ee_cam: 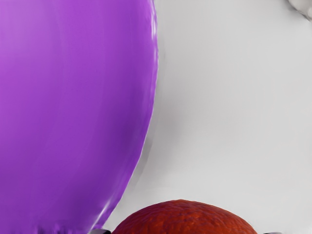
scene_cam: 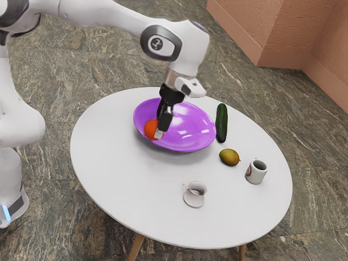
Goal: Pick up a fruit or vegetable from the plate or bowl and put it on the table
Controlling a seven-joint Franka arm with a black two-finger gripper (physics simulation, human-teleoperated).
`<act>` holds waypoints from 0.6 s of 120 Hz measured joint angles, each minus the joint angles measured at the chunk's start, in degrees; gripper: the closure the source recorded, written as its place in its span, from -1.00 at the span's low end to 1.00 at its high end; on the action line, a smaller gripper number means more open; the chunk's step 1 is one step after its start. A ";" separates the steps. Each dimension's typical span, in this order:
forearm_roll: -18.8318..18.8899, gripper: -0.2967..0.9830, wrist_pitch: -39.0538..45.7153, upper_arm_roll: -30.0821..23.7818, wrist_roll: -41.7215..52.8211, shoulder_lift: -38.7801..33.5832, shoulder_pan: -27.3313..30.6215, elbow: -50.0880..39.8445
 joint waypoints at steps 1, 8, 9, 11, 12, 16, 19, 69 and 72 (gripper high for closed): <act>-0.52 0.28 -0.17 -1.08 -0.05 0.16 0.71 -0.51; -3.61 0.28 -0.65 -6.36 -0.38 1.36 3.56 -3.59; -3.99 0.28 -0.57 -6.84 -0.42 1.60 3.76 -4.03; -4.67 0.28 -0.36 -7.60 -0.51 2.00 4.06 -4.79; -4.97 0.28 -0.15 -7.90 -0.56 2.18 4.15 -5.27; -6.00 0.28 1.21 -8.72 -0.73 3.10 4.40 -7.27; -6.60 0.28 2.48 -9.08 -0.85 3.83 4.48 -8.55; -6.54 -0.27 23.08 -9.23 -3.66 12.36 2.79 -10.97; -6.58 -0.31 23.46 -9.22 -3.73 12.40 2.82 -10.97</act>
